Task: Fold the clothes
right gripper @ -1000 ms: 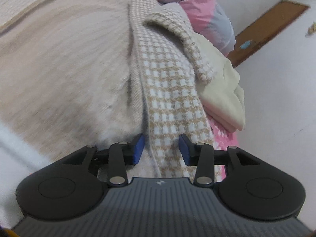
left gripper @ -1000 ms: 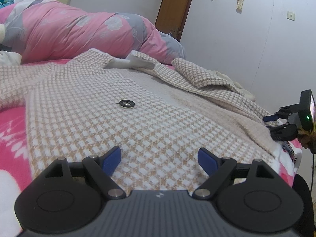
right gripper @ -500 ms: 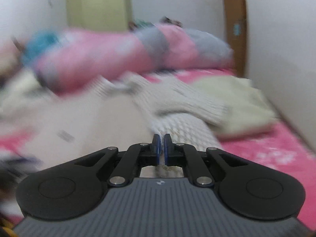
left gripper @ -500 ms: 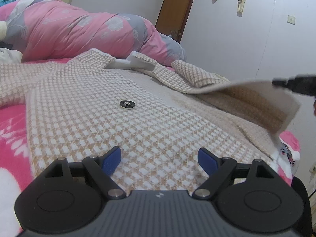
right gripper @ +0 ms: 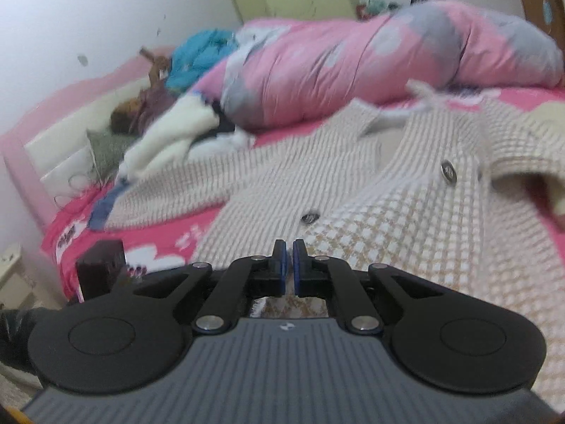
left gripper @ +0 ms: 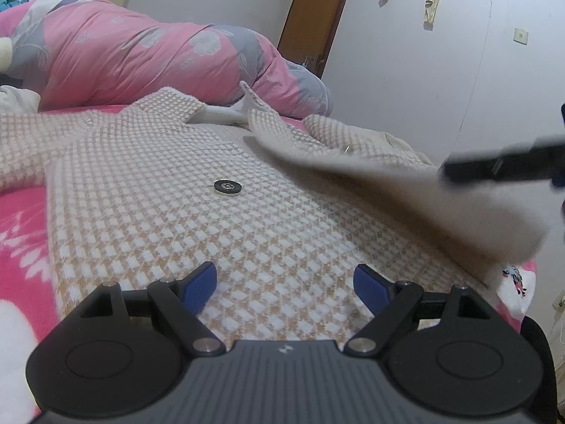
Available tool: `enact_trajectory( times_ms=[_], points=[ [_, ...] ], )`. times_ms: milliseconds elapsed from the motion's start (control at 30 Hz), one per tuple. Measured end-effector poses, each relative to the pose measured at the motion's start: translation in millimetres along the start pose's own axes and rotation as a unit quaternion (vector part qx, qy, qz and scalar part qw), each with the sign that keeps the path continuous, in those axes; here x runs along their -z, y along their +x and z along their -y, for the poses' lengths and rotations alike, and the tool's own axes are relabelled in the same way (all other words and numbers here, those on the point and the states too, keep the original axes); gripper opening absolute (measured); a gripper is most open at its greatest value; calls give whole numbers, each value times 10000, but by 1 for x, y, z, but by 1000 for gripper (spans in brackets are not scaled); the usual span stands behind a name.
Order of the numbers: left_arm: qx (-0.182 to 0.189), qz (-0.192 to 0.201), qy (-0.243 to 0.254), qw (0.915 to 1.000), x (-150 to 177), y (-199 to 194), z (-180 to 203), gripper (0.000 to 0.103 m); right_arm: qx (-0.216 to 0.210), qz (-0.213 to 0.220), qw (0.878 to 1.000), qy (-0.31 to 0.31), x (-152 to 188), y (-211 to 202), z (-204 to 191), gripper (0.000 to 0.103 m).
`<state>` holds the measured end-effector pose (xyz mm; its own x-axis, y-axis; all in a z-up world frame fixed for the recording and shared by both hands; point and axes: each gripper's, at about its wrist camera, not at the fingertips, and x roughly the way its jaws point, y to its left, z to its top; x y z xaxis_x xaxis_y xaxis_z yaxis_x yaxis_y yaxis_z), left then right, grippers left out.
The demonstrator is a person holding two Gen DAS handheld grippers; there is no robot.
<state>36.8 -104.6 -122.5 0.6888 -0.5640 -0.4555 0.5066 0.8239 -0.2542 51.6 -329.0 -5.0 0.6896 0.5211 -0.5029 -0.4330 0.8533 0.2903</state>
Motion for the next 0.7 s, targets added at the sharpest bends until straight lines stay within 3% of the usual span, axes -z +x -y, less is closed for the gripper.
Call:
enact_trajectory(
  times_ms=[133, 200, 333, 467, 567, 700],
  points=[
    [-3, -3, 4, 10000, 0, 1, 0, 86, 152, -602, 9980, 125, 25, 31, -7, 6],
    [-6, -3, 6, 10000, 0, 1, -1, 86, 184, -614, 9978, 141, 31, 26, -7, 7],
    [-30, -21, -4, 10000, -1, -1, 1, 86, 481, 282, 9983, 193, 29, -30, 6, 21],
    [-131, -63, -74, 9999, -11, -8, 3, 86, 1355, 1095, 9827, 634, 41, -92, 46, 26],
    [-154, 97, 123, 9998, -23, -17, 17, 86, 2003, 1309, 9647, 1099, 60, -129, 79, 26],
    [125, 262, 696, 9972, -42, -18, 55, 86, 2170, 1276, 9585, 1334, 83, -139, 100, 27]
  ],
)
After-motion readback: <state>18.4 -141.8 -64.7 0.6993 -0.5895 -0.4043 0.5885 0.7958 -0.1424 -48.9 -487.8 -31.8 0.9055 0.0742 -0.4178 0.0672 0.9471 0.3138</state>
